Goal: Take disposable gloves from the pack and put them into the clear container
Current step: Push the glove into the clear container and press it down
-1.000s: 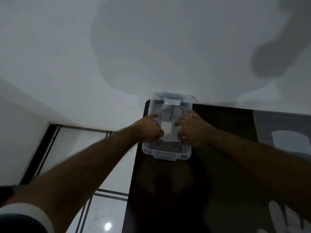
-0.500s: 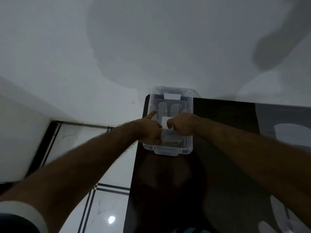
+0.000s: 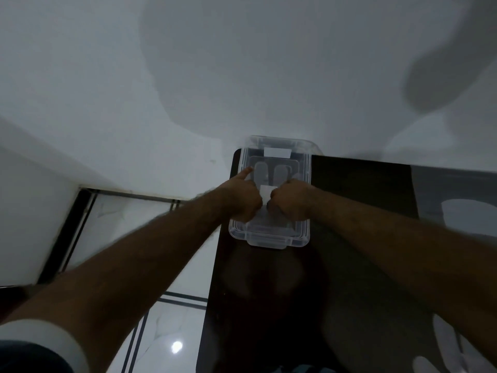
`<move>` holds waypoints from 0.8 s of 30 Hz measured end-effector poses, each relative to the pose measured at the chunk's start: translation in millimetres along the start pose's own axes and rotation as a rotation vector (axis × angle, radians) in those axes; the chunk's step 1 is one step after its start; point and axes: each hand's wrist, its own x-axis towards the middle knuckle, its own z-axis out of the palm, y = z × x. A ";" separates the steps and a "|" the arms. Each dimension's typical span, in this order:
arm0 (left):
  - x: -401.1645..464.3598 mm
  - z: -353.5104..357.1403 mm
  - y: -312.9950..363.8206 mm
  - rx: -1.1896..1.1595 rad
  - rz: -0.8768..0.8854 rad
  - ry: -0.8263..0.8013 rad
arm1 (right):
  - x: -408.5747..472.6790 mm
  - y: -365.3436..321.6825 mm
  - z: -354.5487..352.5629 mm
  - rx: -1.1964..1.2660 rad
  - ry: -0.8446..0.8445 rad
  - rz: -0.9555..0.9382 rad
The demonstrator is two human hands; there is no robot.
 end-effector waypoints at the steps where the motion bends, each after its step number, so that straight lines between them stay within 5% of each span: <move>1: 3.6 0.1 2.5 0.018 -0.024 -0.034 | 2.0 -2.6 1.6 -0.032 -0.005 0.007; 24: 25.7 -7.0 -14.2 0.101 -0.142 0.018 | 35.4 18.2 16.2 0.052 0.115 0.337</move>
